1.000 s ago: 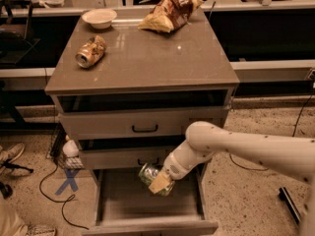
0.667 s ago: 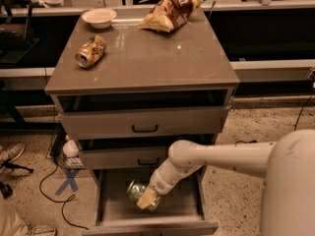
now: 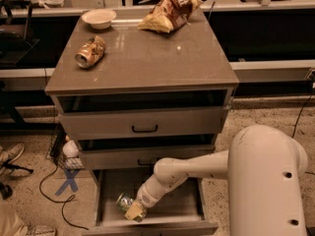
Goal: Place green can into bottom drawer
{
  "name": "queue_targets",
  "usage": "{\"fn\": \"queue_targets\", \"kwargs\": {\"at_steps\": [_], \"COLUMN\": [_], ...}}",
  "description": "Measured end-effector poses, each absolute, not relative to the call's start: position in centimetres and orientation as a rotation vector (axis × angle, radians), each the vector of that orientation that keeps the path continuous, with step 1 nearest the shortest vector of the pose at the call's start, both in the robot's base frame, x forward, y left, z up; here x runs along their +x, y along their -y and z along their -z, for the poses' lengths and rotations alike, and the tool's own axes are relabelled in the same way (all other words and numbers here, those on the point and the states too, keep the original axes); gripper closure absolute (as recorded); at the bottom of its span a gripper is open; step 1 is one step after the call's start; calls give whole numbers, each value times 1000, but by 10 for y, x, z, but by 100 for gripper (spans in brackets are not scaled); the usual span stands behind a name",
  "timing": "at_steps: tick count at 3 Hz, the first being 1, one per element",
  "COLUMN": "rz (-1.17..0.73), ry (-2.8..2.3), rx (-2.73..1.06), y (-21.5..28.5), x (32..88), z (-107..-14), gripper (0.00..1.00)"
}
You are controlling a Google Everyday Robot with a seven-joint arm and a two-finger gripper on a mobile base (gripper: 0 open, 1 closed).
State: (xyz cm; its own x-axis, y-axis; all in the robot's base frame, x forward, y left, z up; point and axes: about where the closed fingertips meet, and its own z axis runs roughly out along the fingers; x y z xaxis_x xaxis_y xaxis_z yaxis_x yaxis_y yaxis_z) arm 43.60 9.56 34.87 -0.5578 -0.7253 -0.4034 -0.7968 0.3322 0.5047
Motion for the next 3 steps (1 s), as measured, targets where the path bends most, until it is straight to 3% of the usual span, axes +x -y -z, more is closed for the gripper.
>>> {"fn": "queue_targets", "kwargs": {"at_steps": [2, 3], "rz": [-852, -849], "ry": [-2568, -2592], "rx": [-1160, -1010], "y": [-57, -37], "x": [466, 490], "z": [-308, -273], "gripper": [98, 75]}}
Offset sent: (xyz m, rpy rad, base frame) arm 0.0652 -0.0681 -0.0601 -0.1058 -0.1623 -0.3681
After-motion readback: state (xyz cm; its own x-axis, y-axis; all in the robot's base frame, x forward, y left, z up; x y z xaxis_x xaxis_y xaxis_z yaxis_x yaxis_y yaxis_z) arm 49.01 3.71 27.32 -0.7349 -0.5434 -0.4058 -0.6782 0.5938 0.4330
